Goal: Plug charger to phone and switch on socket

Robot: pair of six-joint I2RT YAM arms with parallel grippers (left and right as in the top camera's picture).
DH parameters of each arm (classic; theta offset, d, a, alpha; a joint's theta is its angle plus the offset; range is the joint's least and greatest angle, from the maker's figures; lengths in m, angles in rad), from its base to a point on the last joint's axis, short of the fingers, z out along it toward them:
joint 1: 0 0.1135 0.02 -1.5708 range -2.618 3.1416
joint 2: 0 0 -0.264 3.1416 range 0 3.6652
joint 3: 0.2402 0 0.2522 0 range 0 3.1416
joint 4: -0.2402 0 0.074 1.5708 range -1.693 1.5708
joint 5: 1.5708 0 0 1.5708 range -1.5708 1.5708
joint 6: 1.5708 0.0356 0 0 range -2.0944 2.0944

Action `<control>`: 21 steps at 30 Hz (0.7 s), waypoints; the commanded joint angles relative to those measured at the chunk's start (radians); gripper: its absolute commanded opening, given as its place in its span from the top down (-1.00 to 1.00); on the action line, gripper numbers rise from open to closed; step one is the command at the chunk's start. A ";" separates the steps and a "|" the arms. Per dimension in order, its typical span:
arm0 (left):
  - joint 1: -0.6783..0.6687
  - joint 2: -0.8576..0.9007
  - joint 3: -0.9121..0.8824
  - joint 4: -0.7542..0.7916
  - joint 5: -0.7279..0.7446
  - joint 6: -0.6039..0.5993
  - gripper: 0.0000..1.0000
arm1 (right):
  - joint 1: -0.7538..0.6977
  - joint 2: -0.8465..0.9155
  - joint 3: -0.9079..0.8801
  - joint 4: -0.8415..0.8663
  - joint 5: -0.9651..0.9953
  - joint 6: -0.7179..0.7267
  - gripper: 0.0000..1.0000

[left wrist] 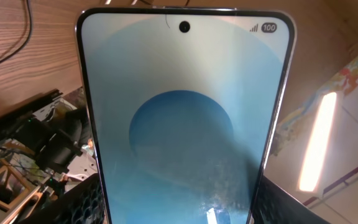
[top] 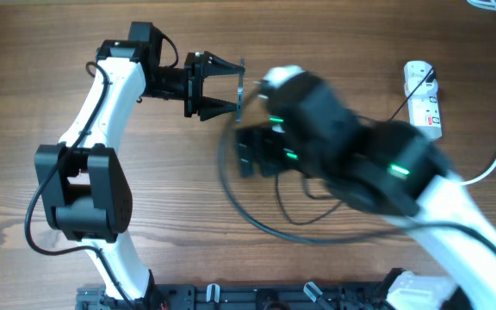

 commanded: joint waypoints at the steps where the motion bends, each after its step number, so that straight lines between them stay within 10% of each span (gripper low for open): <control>1: 0.001 -0.033 0.022 0.000 0.002 -0.011 -0.30 | 0.040 0.119 0.069 0.022 0.221 0.133 -0.92; 4: 0.001 -0.033 0.022 0.000 -0.002 -0.011 -0.30 | 0.040 0.173 0.069 0.063 0.229 0.173 -0.92; 10: 0.001 -0.033 0.022 -0.001 0.005 -0.023 -0.30 | 0.040 0.203 0.068 0.134 0.296 0.163 -0.30; 21: 0.001 -0.033 0.022 -0.001 0.043 -0.063 -0.31 | 0.040 0.280 0.066 0.174 0.385 0.179 -0.17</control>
